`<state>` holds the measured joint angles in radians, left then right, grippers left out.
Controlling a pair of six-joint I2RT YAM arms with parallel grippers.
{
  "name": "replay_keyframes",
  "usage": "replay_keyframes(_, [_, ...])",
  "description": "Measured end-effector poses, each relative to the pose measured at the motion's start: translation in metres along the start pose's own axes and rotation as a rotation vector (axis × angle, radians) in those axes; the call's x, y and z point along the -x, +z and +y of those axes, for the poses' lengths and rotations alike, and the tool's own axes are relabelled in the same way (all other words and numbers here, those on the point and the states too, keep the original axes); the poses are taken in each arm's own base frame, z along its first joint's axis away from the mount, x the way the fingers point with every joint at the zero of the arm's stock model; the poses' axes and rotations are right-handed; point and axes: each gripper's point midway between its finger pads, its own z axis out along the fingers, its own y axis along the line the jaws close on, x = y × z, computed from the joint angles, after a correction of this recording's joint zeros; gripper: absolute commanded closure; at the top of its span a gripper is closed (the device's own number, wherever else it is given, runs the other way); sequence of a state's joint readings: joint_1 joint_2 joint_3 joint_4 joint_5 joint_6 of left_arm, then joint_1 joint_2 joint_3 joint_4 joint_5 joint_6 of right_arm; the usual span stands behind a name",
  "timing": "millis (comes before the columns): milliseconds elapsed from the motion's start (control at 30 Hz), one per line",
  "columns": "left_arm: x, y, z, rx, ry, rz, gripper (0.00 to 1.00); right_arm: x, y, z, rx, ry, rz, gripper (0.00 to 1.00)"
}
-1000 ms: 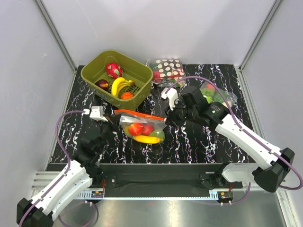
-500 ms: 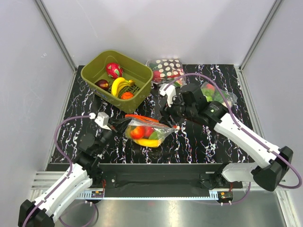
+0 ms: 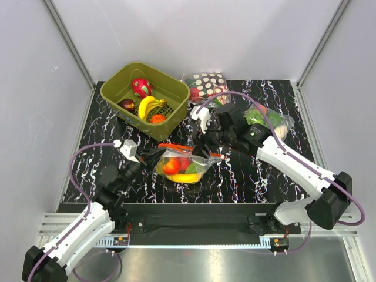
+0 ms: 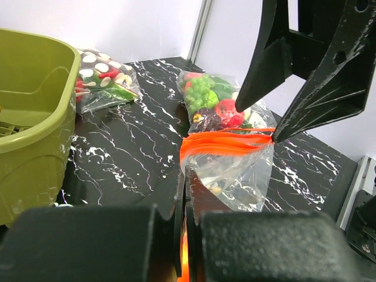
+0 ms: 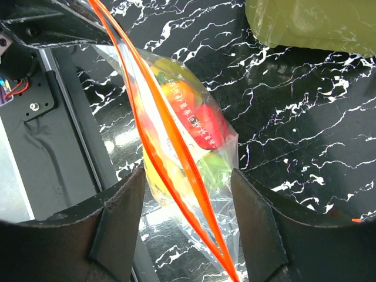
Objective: Open the zip-top bag and remove the fake food
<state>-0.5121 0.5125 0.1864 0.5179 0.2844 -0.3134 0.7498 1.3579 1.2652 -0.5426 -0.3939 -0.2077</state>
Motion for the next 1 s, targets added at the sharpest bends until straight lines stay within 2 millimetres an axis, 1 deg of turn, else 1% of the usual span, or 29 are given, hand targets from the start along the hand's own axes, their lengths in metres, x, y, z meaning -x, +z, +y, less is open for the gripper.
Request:
replay_keyframes(133, [0.000,0.000,0.000,-0.001,0.000,0.000,1.00,-0.001,0.001,-0.002,-0.002,-0.008,0.001,0.33])
replay_keyframes(233, [0.000,0.000,-0.001,-0.003,0.000,0.001,1.00,0.001,0.003,-0.007,-0.011,-0.013,-0.008,0.33])
replay_keyframes(367, [0.000,0.000,-0.001,-0.005,0.000,0.002,1.00,-0.002,0.010,-0.018,-0.024,-0.005,-0.004,0.33])
replay_keyframes(467, [0.000,-0.001,-0.001,-0.005,0.001,0.000,1.00,-0.006,0.017,-0.021,-0.022,0.000,0.009,0.33])
replay_keyframes(633, [0.000,-0.001,-0.001,-0.004,0.002,0.002,1.00,-0.011,0.024,-0.017,0.020,0.010,0.024,0.33])
replay_keyframes(767, [0.000,-0.001,-0.001,-0.006,0.003,0.003,1.00,-0.012,0.027,-0.008,0.079,0.016,0.023,0.35])
replay_keyframes(833, [0.000,-0.001,-0.002,-0.008,0.003,0.003,1.00,-0.013,0.032,-0.003,0.116,0.022,0.025,0.39])
replay_keyframes(900, [0.000,-0.001,-0.002,-0.011,0.003,0.005,1.00,-0.017,0.037,0.000,0.148,0.031,0.034,0.46])
replay_keyframes(933, [0.000,-0.001,-0.002,-0.012,0.003,0.005,1.00,-0.019,0.041,0.001,0.164,0.037,0.041,0.58])
replay_keyframes(1000, [-0.001,0.000,-0.003,-0.015,0.002,0.009,0.99,-0.025,0.048,0.003,0.190,0.053,0.058,0.73])
